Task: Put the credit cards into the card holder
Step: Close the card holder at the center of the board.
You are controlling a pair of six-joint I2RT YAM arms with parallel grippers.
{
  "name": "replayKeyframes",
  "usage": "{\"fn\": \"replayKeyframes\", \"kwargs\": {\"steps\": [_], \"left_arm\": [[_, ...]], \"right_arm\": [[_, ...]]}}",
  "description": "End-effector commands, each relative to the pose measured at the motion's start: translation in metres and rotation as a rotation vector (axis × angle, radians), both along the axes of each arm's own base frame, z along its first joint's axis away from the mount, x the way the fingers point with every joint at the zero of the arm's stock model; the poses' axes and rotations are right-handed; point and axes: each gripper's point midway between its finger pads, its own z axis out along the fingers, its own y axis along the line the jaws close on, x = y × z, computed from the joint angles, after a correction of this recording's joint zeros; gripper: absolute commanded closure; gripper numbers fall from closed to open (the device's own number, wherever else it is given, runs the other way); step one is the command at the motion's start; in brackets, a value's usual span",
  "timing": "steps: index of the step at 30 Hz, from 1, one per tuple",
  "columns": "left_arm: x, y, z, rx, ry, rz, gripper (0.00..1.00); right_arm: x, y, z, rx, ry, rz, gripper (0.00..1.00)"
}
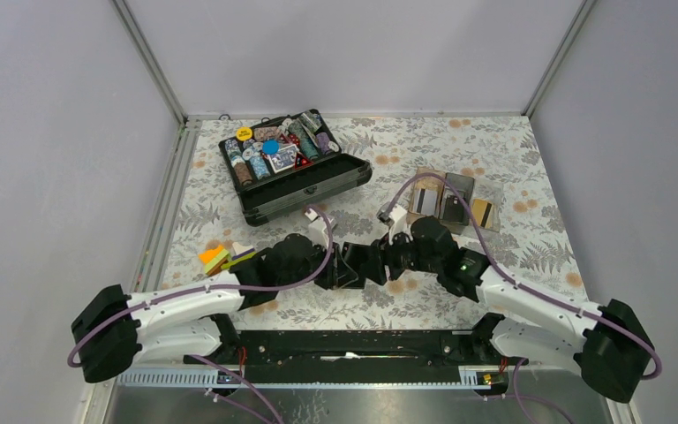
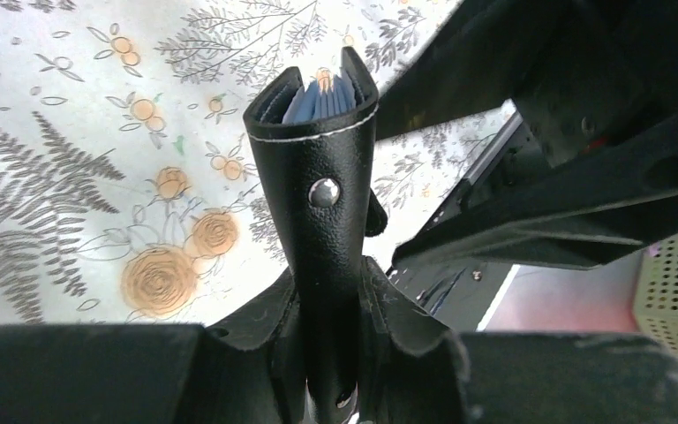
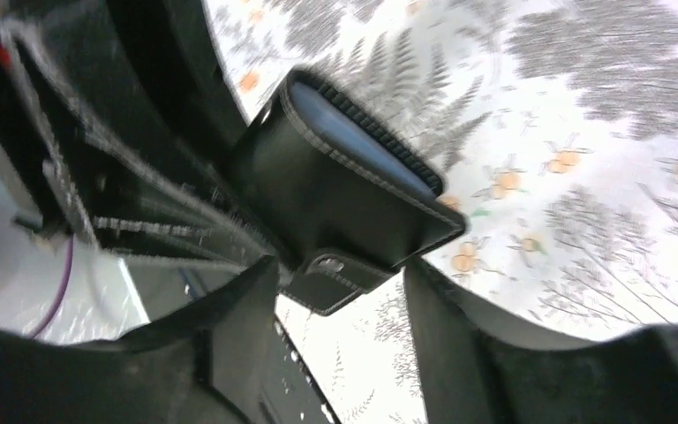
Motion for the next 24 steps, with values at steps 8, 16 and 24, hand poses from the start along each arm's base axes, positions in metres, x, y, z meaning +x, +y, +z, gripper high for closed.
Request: {"fn": "replayKeyframes", "kwargs": {"steps": [8, 16, 24], "left_arm": [[0.016, -0.047, 0.001, -0.132, 0.085, 0.001, 0.98], [0.03, -0.043, -0.052, -0.018, 0.146, 0.056, 0.72], [0.053, 0.001, -0.071, 0.155, 0.06, 0.238, 0.22]], "right_arm": [[0.082, -0.079, 0.006, -0.144, -0.106, -0.578, 0.09], [0.097, -0.109, -0.011, -0.163, 0.007, -0.684, 0.08], [0.099, -0.129, -0.01, -0.22, 0.01, -0.762, 0.0]]}}
